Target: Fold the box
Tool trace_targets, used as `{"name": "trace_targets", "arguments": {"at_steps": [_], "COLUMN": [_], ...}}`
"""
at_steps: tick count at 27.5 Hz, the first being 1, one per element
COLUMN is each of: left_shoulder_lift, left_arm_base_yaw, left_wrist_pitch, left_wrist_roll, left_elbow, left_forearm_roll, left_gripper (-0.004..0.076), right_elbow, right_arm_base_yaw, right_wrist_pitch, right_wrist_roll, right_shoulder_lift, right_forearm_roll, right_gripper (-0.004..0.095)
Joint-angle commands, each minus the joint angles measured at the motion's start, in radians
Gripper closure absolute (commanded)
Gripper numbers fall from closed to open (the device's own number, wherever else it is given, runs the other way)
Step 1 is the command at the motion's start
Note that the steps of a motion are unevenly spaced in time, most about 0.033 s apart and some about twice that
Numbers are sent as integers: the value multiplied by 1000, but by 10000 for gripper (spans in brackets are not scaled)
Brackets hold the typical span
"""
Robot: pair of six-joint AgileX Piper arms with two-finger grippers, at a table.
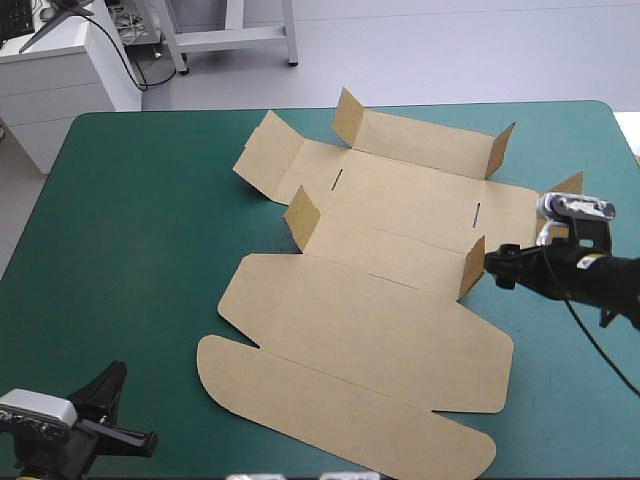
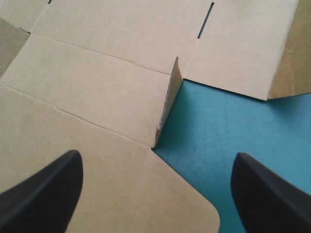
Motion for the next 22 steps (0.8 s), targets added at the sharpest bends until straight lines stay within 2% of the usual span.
{"name": "trace_targets", "arguments": {"at_steps": [1, 8, 15, 18, 21, 22], "left_shoulder_lift": [-8, -8, -8, -8, -8, -8], "left_arm_base_yaw": [-4, -4, -4, -4, -4, -4], "left_wrist_pitch": [-71, -71, -71, -71, -71, -71], "left_wrist_roll": [-2, -2, -2, -2, -4, -4], "left_elbow": [-26, -26, -26, -26, -26, -26], "left_forearm_roll": [-26, -26, -26, -26, -26, -26], "left_gripper": [732, 732, 732, 732, 732, 732], "right_elbow": [-98, -204, -234, -234, -240, -240], "right_arm_base_yaw": [-2, -2, -2, 8, 22, 28], "right_wrist_pitch": [-44, -29, -12, -10, -10, -12], "right_wrist_roll": [-3, -3, -10, -22, -25, -25], "right_shoulder_lift": [121, 361, 499, 538, 550, 550], "right_forearm_roll": [70, 118, 118, 116, 117, 117], "right_gripper": [135, 141, 179, 247, 389, 463]}}
